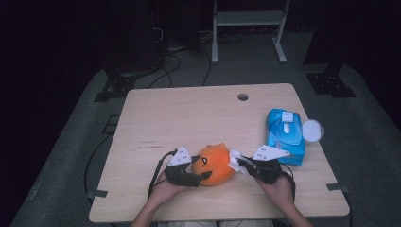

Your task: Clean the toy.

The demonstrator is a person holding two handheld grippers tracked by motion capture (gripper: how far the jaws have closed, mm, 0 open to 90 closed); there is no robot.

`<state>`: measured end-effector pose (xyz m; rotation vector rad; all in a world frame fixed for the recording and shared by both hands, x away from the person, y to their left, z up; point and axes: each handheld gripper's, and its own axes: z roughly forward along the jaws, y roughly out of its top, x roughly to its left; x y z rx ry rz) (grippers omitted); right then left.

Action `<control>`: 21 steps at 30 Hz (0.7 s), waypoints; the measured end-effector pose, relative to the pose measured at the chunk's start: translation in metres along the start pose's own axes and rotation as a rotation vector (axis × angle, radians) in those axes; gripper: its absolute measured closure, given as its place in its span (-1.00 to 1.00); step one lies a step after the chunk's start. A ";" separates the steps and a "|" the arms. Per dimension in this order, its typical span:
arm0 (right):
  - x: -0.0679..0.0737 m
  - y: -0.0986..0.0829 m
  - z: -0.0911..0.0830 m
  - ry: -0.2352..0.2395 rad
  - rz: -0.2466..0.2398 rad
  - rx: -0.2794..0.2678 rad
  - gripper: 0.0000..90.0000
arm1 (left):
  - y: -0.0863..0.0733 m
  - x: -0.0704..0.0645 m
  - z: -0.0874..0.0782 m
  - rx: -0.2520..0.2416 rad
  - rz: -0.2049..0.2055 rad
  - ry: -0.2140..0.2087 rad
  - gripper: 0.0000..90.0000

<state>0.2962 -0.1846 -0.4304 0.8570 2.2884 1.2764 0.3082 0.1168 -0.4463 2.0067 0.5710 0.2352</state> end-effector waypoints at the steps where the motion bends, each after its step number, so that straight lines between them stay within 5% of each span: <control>1: -0.004 -0.001 0.000 -0.012 0.012 0.008 0.87 | 0.000 0.000 -0.001 0.000 -0.002 0.000 -0.34; 5: -0.012 -0.009 0.001 0.021 0.077 0.013 0.87 | -0.002 0.003 -0.002 -0.002 -0.004 -0.011 -0.34; 14: 0.018 0.005 0.000 0.210 0.018 -0.075 0.87 | -0.001 0.003 0.001 -0.006 -0.008 -0.009 -0.37; 17: 0.028 0.007 0.005 0.160 -0.056 -0.039 0.87 | 0.002 0.000 0.003 -0.002 0.010 0.000 -0.39; 21: 0.010 0.002 0.004 0.107 0.004 -0.036 0.87 | 0.006 0.000 -0.004 -0.015 -0.017 0.028 -0.56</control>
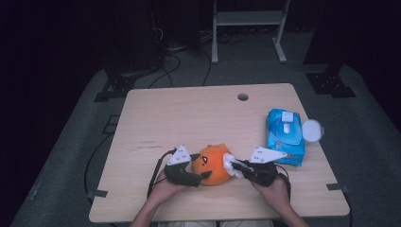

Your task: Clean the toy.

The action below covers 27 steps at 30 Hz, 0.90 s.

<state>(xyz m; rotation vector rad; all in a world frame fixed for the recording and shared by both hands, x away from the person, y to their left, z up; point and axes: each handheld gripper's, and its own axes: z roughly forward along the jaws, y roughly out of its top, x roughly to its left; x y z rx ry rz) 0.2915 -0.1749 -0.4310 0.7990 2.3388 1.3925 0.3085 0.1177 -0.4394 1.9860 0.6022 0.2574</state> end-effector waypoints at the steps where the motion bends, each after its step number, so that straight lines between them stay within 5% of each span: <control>1: -0.005 -0.002 -0.001 -0.004 0.023 -0.003 0.87 | 0.001 0.000 -0.001 0.000 -0.010 0.006 -0.61; 5: 0.003 0.000 0.001 -0.003 0.011 -0.004 0.87 | 0.003 -0.003 0.002 0.031 0.011 0.010 -0.46; 7: 0.011 0.002 0.004 0.042 0.005 -0.023 0.87 | 0.005 -0.005 0.005 0.027 0.022 0.004 -0.39; 10: 0.026 0.009 0.011 0.062 -0.059 -0.017 0.87 | 0.006 -0.010 0.006 0.030 0.049 0.012 -0.38; 16: 0.002 0.004 0.003 0.000 0.026 -0.027 0.87 | 0.005 -0.003 -0.003 0.027 -0.015 0.010 -0.66; 19: -0.003 0.001 0.003 -0.016 0.057 -0.030 0.87 | 0.005 -0.004 -0.001 0.035 -0.002 0.000 -0.40; 24: 0.023 0.009 0.011 0.016 -0.047 -0.036 0.86 | 0.007 -0.011 0.003 0.044 0.063 0.025 -0.24; 27: 0.015 0.009 0.007 0.016 -0.015 -0.042 0.86 | 0.006 -0.006 0.000 0.011 0.006 0.038 -0.36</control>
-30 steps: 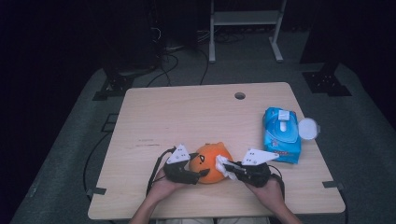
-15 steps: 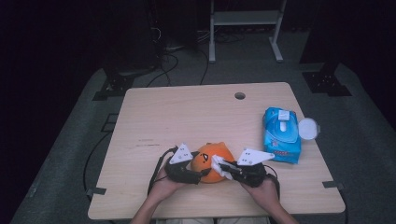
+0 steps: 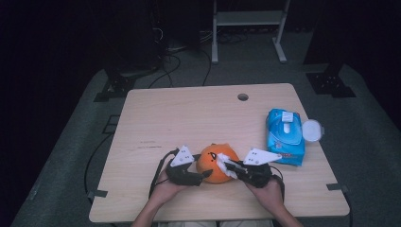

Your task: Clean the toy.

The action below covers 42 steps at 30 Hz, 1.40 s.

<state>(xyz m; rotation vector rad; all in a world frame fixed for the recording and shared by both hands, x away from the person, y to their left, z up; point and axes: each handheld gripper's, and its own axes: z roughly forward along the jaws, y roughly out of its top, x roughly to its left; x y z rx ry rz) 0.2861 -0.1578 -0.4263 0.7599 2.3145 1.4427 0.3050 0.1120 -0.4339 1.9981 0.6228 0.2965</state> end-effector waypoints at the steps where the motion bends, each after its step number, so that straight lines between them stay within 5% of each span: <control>1: -0.004 -0.001 -0.001 -0.013 0.011 0.001 0.86 | 0.000 0.002 0.000 -0.002 -0.035 0.008 -0.49; 4: -0.010 -0.004 -0.004 -0.030 0.036 0.002 0.87 | 0.001 0.005 0.003 0.010 -0.081 -0.018 -0.60; 11: 0.017 0.008 0.004 0.025 -0.063 -0.011 0.86 | 0.005 -0.011 0.004 0.017 0.060 0.001 -0.20; 14: 0.005 0.006 -0.001 0.001 -0.033 -0.015 0.86 | 0.004 -0.008 0.003 0.006 0.043 -0.016 -0.24; 16: -0.007 0.002 -0.005 -0.069 -0.045 0.006 0.86 | 0.003 -0.005 0.004 0.003 0.007 -0.019 -0.42; 18: -0.014 -0.001 -0.007 -0.089 -0.037 0.022 0.86 | 0.004 -0.004 0.005 -0.004 -0.014 -0.024 -0.43; 19: -0.015 -0.002 -0.008 -0.076 -0.013 0.014 0.87 | 0.004 -0.006 0.006 -0.001 0.001 -0.018 -0.38; 24: 0.010 0.005 0.001 -0.024 -0.071 0.004 0.87 | 0.006 -0.018 0.007 0.019 0.104 0.012 -0.20; 27: 0.010 0.007 0.000 0.003 -0.058 -0.008 0.87 | 0.006 -0.020 0.006 0.018 0.133 0.009 -0.16; 32: -0.010 0.003 -0.007 -0.059 -0.008 -0.009 0.87 | 0.005 -0.017 0.006 0.006 0.110 -0.013 -0.20; 35: -0.016 -0.002 -0.009 -0.071 0.026 -0.006 0.87 | 0.005 -0.011 0.007 0.004 0.017 -0.033 -0.40; 37: -0.007 0.001 -0.006 -0.052 0.003 -0.006 0.87 | 0.005 -0.010 0.008 0.001 -0.001 -0.024 -0.38; 39: 0.007 0.006 -0.001 0.004 -0.033 -0.021 0.87 | 0.006 -0.014 0.008 0.002 0.049 -0.005 -0.26; 42: 0.020 0.011 0.003 0.017 -0.091 -0.017 0.87 | 0.007 -0.023 0.008 0.012 0.144 0.015 -0.16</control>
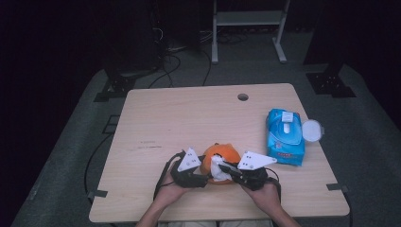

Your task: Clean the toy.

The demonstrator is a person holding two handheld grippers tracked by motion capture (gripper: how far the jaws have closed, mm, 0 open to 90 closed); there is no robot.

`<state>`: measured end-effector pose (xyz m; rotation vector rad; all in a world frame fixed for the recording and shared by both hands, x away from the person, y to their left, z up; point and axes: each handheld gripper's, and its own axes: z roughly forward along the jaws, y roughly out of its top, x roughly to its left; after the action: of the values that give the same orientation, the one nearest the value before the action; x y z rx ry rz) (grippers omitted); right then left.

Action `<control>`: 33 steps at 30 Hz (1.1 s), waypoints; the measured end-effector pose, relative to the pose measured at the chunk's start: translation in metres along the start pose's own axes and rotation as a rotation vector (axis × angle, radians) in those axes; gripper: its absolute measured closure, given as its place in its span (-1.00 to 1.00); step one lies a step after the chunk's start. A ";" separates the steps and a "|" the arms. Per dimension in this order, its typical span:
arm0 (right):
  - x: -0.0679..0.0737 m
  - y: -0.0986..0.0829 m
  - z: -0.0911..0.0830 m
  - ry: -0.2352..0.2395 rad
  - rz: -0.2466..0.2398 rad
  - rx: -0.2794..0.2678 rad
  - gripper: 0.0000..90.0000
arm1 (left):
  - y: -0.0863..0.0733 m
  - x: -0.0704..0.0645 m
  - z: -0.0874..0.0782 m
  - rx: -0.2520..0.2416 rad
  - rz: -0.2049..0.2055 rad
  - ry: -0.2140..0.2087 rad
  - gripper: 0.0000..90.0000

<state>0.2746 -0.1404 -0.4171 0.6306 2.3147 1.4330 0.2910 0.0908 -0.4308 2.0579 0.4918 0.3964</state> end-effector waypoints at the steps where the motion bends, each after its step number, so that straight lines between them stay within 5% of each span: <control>1: -0.002 0.000 -0.001 0.006 0.011 -0.005 0.87 | 0.000 0.000 0.000 0.000 0.007 -0.006 -0.15; 4: -0.018 -0.005 -0.007 -0.025 0.064 -0.008 0.87 | -0.001 0.004 -0.001 -0.023 -0.037 -0.023 -0.23; 7: -0.028 -0.010 -0.010 -0.071 0.086 0.005 0.87 | -0.002 0.012 0.000 -0.024 -0.152 -0.021 -0.45; 9: -0.029 -0.013 -0.009 -0.068 0.102 0.009 0.87 | -0.002 0.012 0.001 -0.017 -0.163 -0.023 -0.39; 12: -0.015 -0.004 -0.006 -0.032 0.054 0.001 0.87 | 0.000 0.005 0.001 -0.013 -0.086 -0.014 -0.19; 15: 0.000 0.007 -0.003 0.022 0.002 -0.021 0.87 | 0.005 -0.014 0.004 0.007 0.107 -0.003 -0.10; 18: 0.002 0.013 -0.005 0.014 -0.029 -0.023 0.87 | 0.007 -0.024 0.005 0.016 0.200 0.000 -0.08; 22: -0.021 0.003 -0.013 -0.048 0.043 -0.011 0.87 | 0.003 -0.016 0.003 -0.005 0.119 -0.014 -0.23; 25: -0.032 -0.008 -0.016 -0.049 0.103 0.005 0.87 | 0.006 -0.007 0.004 -0.022 -0.035 -0.005 -0.63; 27: -0.027 -0.008 -0.015 -0.018 0.110 0.002 0.87 | 0.007 -0.003 0.008 -0.008 -0.121 -0.042 -0.69; 30: -0.005 0.000 -0.006 0.026 0.038 0.016 0.87 | 0.004 -0.008 0.008 0.020 -0.042 -0.030 -0.41; 33: -0.005 0.003 -0.004 0.020 0.013 0.019 0.87 | 0.004 -0.009 0.004 0.022 0.006 -0.026 -0.25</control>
<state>0.2780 -0.1447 -0.4121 0.6410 2.3464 1.4317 0.2857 0.0815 -0.4306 2.0836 0.4760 0.3694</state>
